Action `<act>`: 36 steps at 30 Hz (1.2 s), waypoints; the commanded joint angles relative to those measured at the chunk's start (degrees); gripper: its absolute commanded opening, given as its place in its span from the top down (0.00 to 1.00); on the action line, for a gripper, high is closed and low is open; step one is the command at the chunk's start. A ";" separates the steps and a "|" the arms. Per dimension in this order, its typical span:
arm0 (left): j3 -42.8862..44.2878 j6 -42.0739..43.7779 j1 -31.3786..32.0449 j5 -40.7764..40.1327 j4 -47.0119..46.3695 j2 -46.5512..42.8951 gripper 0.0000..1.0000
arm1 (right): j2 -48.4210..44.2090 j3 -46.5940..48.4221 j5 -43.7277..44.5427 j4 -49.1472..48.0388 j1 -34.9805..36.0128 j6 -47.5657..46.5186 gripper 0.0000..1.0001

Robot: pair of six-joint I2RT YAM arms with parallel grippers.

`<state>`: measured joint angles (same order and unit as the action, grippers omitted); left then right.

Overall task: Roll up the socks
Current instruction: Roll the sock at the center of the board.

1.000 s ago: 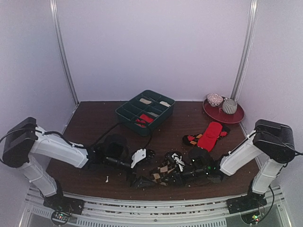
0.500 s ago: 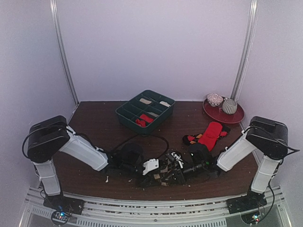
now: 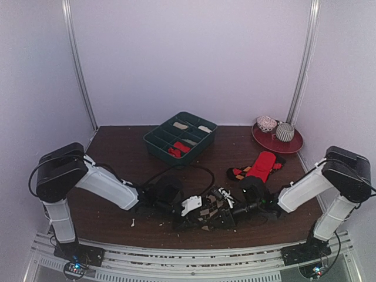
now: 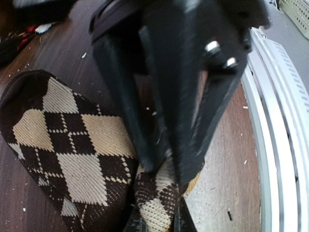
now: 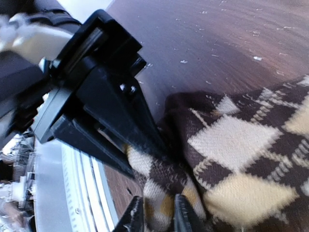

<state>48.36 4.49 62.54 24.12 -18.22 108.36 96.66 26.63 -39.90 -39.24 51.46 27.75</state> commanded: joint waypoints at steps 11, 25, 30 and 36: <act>10.29 -17.80 -3.62 15.30 29.89 8.02 1.00 | -26.29 -5.06 42.83 17.75 17.22 -25.67 0.46; 11.63 -16.89 -4.36 18.39 31.84 10.57 1.00 | -10.64 -0.27 48.22 8.52 20.96 -38.40 0.43; 10.94 -16.47 -4.36 18.59 31.93 10.47 1.00 | -7.10 0.20 48.07 6.85 20.92 -38.08 0.45; 11.23 -15.63 -4.44 18.18 31.94 9.87 1.00 | -2.55 1.60 46.04 10.51 20.95 -32.73 0.69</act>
<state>62.04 -11.90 57.30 44.42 4.43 115.52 91.26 26.98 5.52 -31.09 72.69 -8.51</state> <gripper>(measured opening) 0.089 0.364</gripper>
